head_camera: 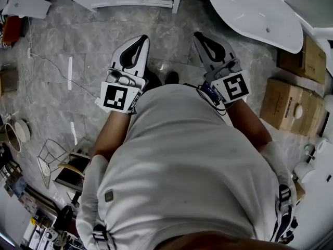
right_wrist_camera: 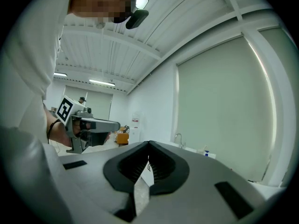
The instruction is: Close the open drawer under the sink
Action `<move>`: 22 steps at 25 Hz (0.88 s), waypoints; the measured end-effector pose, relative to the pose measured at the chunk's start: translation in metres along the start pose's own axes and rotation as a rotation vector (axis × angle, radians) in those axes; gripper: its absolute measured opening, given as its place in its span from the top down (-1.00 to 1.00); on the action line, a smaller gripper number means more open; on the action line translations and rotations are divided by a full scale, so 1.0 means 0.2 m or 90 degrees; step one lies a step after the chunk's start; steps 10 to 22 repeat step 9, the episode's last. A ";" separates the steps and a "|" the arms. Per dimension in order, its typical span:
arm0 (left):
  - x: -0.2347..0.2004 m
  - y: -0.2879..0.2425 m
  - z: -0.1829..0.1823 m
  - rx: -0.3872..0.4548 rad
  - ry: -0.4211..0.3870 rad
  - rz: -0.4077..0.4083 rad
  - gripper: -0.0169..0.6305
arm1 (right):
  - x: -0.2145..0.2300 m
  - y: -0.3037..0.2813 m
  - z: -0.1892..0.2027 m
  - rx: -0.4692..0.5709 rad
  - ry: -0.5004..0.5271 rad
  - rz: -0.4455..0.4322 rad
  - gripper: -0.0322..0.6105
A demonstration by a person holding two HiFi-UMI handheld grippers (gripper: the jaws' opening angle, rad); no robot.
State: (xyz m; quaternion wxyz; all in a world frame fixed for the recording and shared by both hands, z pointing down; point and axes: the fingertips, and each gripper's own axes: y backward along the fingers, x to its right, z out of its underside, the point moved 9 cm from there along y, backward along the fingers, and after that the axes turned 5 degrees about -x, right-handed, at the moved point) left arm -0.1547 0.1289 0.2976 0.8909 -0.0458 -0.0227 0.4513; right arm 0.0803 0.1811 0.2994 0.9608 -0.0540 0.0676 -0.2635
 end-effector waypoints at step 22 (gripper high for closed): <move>0.01 0.07 -0.02 0.000 -0.003 -0.009 0.92 | -0.06 -0.01 -0.03 -0.007 0.007 -0.012 0.82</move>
